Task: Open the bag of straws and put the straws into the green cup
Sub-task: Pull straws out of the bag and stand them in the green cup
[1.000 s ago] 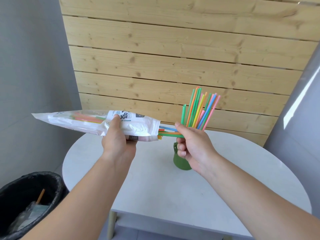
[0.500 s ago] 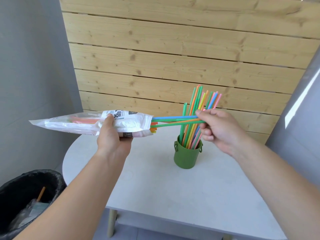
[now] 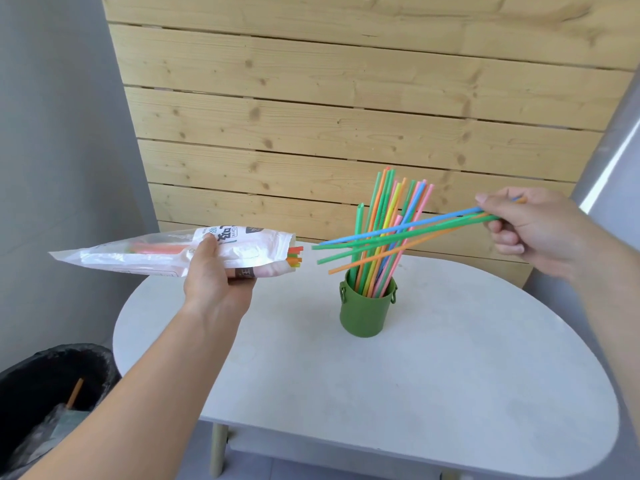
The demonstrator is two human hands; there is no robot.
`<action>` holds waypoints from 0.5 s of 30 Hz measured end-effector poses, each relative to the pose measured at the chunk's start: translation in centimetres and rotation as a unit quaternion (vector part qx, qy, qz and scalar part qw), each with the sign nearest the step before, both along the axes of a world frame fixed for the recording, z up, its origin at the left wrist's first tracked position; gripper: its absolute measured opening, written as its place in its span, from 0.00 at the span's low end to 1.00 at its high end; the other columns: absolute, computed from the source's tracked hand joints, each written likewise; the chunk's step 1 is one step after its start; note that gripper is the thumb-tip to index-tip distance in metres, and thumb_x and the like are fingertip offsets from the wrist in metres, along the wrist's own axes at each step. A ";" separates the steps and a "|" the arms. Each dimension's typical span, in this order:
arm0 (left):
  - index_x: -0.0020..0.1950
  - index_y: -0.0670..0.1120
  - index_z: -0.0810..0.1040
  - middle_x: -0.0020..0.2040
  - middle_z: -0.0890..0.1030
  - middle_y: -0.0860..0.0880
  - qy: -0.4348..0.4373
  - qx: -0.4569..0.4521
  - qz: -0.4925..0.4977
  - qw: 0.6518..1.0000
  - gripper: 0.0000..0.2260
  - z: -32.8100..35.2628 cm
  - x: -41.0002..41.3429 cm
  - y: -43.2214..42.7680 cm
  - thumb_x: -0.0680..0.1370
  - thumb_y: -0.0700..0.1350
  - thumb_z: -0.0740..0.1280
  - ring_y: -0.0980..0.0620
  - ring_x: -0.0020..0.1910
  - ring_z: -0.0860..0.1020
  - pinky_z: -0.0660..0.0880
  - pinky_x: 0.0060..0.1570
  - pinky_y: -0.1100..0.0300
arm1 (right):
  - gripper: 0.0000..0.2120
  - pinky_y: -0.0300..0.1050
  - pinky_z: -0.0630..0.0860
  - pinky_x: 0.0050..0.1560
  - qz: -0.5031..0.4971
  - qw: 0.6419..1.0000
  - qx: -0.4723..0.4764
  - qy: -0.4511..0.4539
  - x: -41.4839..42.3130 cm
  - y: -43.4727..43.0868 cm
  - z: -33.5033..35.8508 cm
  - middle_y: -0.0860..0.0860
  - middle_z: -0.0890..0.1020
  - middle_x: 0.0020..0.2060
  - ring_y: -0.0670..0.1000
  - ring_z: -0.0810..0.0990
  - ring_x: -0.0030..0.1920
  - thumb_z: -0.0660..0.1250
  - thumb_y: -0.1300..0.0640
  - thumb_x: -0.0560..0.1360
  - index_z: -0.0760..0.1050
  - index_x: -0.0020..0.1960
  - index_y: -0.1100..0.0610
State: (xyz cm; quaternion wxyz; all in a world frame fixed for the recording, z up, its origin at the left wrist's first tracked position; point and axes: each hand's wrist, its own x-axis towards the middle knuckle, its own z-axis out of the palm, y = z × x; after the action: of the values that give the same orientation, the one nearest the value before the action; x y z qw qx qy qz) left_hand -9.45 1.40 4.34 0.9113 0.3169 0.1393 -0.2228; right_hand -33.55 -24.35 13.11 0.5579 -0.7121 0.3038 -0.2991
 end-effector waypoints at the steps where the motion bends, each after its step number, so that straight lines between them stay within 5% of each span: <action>1: 0.67 0.46 0.76 0.60 0.85 0.47 -0.001 -0.001 -0.002 1.000 0.15 0.0 -0.1 -0.1 0.82 0.47 0.69 0.47 0.56 0.86 0.84 0.51 0.49 | 0.10 0.36 0.59 0.19 -0.005 1.000 -0.009 0.014 -0.4 -0.3 0.0 0.53 0.69 0.29 0.45 0.62 0.21 0.68 0.56 0.80 0.73 0.42 0.59; 8: 0.66 0.47 0.76 0.60 0.85 0.48 -0.008 0.012 -0.014 1.000 0.12 -0.3 -0.7 -0.8 0.83 0.47 0.68 0.48 0.55 0.86 0.83 0.41 0.53 | 0.10 0.36 0.60 0.19 -0.039 0.996 -0.047 0.071 -2.9 -1.8 0.1 0.53 0.70 0.29 0.45 0.63 0.20 0.69 0.56 0.79 0.74 0.41 0.57; 15: 0.67 0.46 0.75 0.62 0.84 0.46 -0.025 0.012 -0.030 0.999 0.13 -0.4 -1.3 -1.4 0.83 0.47 0.67 0.47 0.57 0.85 0.83 0.45 0.51 | 0.10 0.35 0.60 0.19 -0.069 0.986 -0.094 0.120 -2.6 -1.6 -0.4 0.54 0.71 0.29 0.47 0.64 0.21 0.70 0.55 0.78 0.75 0.41 0.57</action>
State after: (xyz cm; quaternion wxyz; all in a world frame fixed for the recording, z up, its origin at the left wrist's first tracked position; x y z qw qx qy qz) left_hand -10.72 0.05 3.97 0.9034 0.3375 0.1098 -0.2406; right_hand -36.19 -25.94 12.66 0.4259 -0.7696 0.3875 -0.2760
